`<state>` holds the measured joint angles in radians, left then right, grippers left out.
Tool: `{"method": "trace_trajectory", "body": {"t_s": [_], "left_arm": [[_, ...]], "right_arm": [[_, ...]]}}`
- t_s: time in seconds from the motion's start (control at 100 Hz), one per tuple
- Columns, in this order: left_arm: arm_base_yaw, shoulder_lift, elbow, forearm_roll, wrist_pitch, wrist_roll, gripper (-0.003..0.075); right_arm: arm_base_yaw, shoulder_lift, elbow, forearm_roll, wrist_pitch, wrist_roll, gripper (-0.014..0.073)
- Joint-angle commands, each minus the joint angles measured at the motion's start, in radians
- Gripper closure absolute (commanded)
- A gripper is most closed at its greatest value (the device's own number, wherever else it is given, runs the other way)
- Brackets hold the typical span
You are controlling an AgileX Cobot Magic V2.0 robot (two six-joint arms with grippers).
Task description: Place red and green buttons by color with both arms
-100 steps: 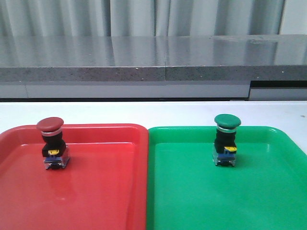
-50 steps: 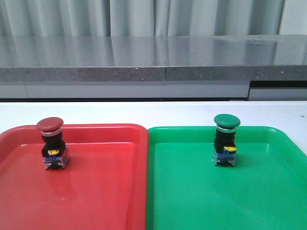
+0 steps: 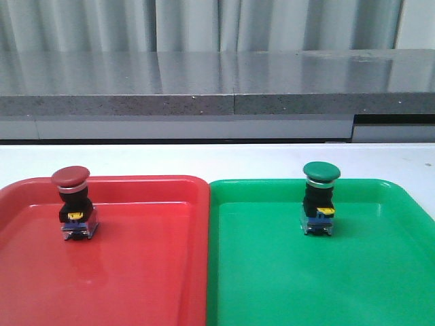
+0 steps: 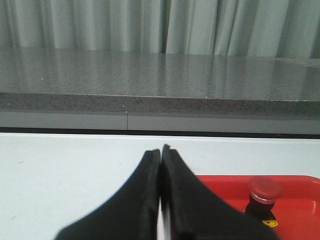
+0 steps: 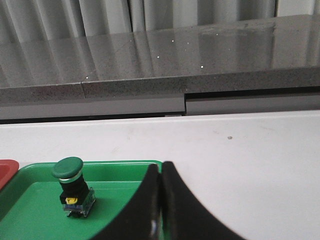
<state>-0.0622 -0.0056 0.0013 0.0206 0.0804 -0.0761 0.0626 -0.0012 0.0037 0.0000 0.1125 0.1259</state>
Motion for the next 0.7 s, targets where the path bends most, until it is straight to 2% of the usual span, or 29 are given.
{"method": "trace_trajectory", "body": {"t_s": [0.0, 0.23, 0.69], "left_arm": [[0.003, -0.029, 0.042, -0.009, -0.088, -0.007, 0.0739], [0.003, -0.029, 0.042, -0.009, -0.088, -0.007, 0.0739], [0.003, -0.029, 0.042, -0.009, -0.088, -0.007, 0.0739]], "right_arm": [[-0.015, -0.021, 0.007, 0.039, -0.138, -0.064, 0.0705], [-0.015, -0.029, 0.009, 0.041, -0.142, -0.150, 0.0705], [-0.015, -0.029, 0.009, 0.041, -0.134, -0.150, 0.0705]]}}
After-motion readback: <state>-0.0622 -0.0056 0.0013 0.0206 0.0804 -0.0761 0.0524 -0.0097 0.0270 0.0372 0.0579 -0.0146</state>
